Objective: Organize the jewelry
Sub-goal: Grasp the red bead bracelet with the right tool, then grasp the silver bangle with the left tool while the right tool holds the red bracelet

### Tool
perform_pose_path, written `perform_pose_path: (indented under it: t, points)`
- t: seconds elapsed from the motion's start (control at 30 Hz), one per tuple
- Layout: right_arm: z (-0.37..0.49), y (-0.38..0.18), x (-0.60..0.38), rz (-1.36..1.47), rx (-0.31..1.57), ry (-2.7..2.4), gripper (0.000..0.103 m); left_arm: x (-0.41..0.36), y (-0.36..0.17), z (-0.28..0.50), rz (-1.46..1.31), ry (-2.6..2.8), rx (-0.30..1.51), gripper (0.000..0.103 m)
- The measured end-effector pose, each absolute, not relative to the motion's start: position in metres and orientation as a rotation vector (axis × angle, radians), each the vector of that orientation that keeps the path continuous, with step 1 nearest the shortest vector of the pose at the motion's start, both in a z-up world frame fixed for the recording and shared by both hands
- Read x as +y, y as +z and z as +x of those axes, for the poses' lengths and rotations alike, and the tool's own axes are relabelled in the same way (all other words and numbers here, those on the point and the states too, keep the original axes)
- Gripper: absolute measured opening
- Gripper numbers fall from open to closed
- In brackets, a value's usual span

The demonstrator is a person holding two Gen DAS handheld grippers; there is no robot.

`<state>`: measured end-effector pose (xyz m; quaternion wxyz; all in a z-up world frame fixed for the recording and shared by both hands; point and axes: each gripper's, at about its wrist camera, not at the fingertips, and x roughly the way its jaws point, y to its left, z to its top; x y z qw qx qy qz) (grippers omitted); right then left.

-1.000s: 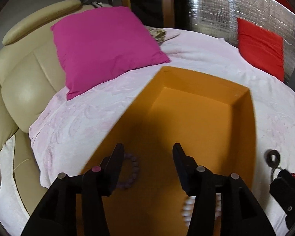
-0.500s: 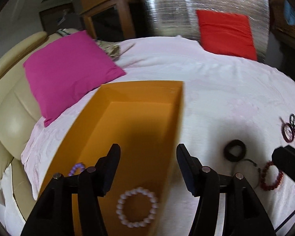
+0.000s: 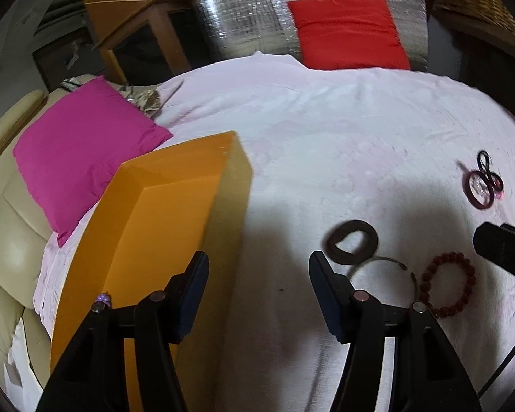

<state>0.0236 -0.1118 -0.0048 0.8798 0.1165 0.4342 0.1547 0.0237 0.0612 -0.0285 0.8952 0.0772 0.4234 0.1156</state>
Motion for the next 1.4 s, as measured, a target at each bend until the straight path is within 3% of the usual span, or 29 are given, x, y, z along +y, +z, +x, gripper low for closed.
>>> perform_pose_path:
  t: [0.6, 0.93, 0.97, 1.0, 1.1, 1.33, 1.4]
  points:
    - [0.034, -0.024, -0.143, 0.305, 1.008, 0.283, 0.048, 0.063, -0.043, 0.032, 0.165, 0.201, 0.963, 0.062]
    - [0.036, -0.055, -0.115, 0.145, 1.100, 0.258, 0.048, 0.073, -0.043, 0.029, 0.168, 0.194, 0.962, 0.062]
    - [0.035, -0.054, -0.113, 0.124, 1.087, 0.253, 0.046, 0.073, -0.044, 0.029, 0.170, 0.192, 0.963, 0.062]
    - [0.034, -0.054, -0.110, 0.092, 1.074, 0.241, 0.035, 0.073, -0.044, 0.029, 0.171, 0.188, 0.965, 0.062]
    - [0.033, -0.057, -0.107, 0.020, 1.058, 0.195, 0.022, 0.072, -0.046, 0.030, 0.176, 0.181, 0.976, 0.062]
    - [0.037, -0.054, -0.124, -0.005, 1.030, 0.096, 0.015, 0.060, -0.046, 0.029, 0.192, 0.121, 0.970, 0.063]
    - [0.039, -0.053, -0.130, -0.018, 1.026, 0.057, 0.015, 0.056, -0.046, 0.029, 0.182, 0.084, 0.973, 0.068]
